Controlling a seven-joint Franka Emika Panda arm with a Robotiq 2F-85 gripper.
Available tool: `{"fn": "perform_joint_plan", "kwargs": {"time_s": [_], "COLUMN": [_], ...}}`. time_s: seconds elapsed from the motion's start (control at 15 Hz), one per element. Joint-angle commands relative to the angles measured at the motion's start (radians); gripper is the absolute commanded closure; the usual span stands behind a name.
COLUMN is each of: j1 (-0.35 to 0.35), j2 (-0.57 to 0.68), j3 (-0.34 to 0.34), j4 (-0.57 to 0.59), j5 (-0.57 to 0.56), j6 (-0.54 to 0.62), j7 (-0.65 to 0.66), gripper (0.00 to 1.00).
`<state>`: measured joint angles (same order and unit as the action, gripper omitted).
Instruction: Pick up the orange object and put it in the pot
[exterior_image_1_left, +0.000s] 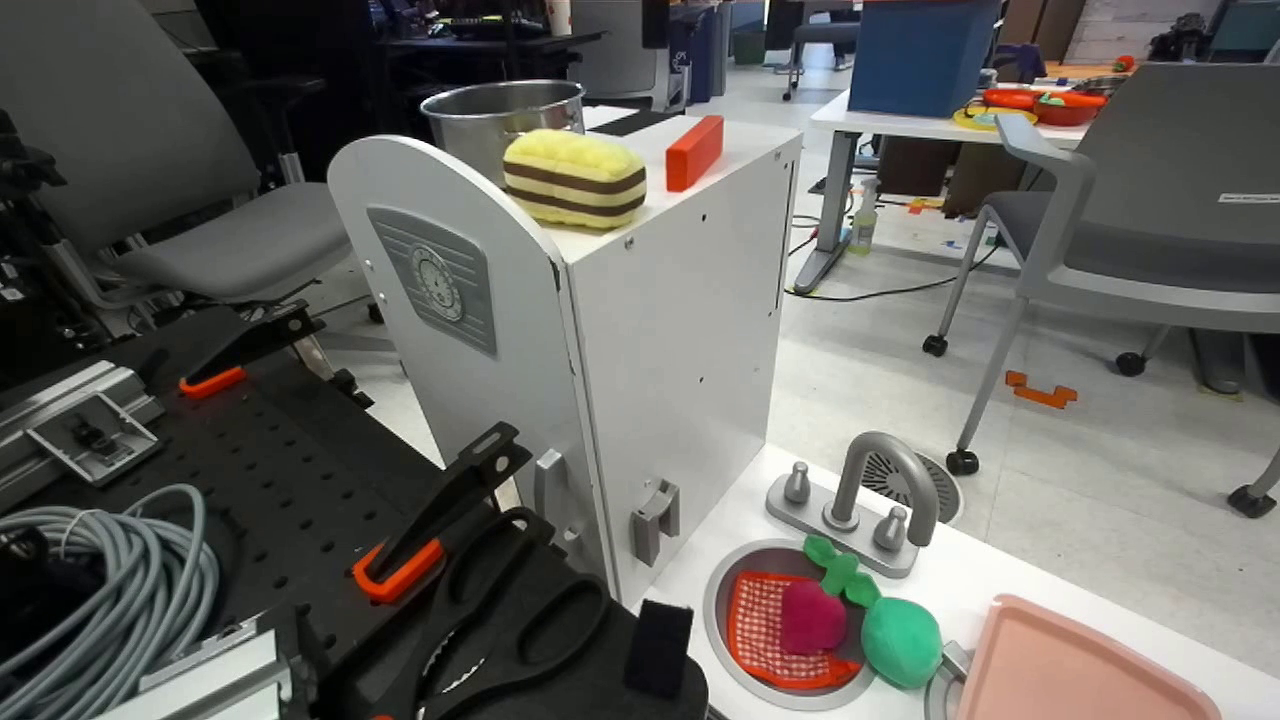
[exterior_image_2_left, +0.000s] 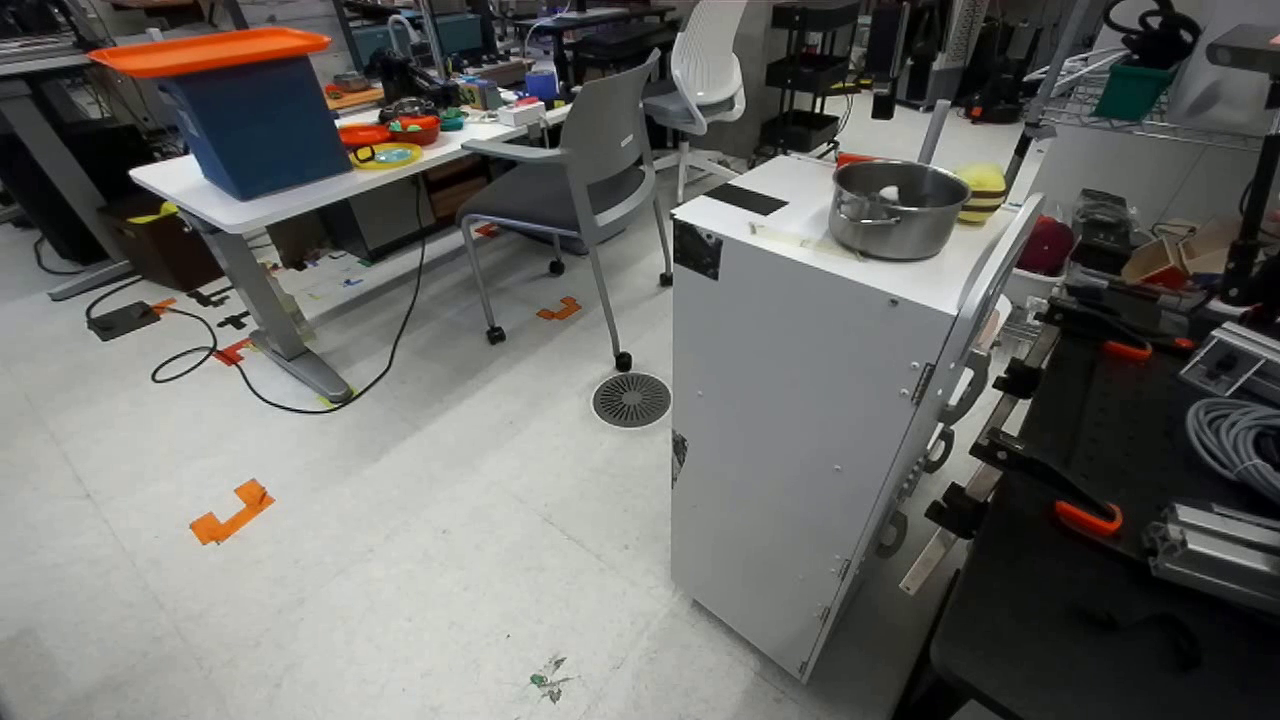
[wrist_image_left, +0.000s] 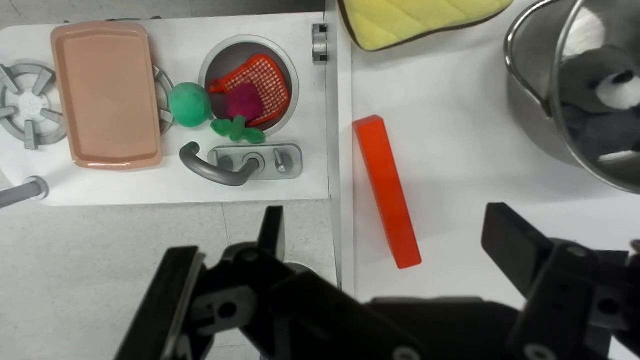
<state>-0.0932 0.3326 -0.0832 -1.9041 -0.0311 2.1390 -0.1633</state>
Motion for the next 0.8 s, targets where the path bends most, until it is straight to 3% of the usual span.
{"fn": "perform_joint_plan", "kwargs": {"time_s": [0.0, 0.73], "j1": [-0.013, -0.016], "j2": [0.006, 0.096], "j3": [0.000, 0.009], "j4": [0.010, 0.066], "j5": [0.002, 0.010], "j6": [-0.005, -0.014], "j7": [0.014, 0.078], "gripper": [0.00, 0.00]}}
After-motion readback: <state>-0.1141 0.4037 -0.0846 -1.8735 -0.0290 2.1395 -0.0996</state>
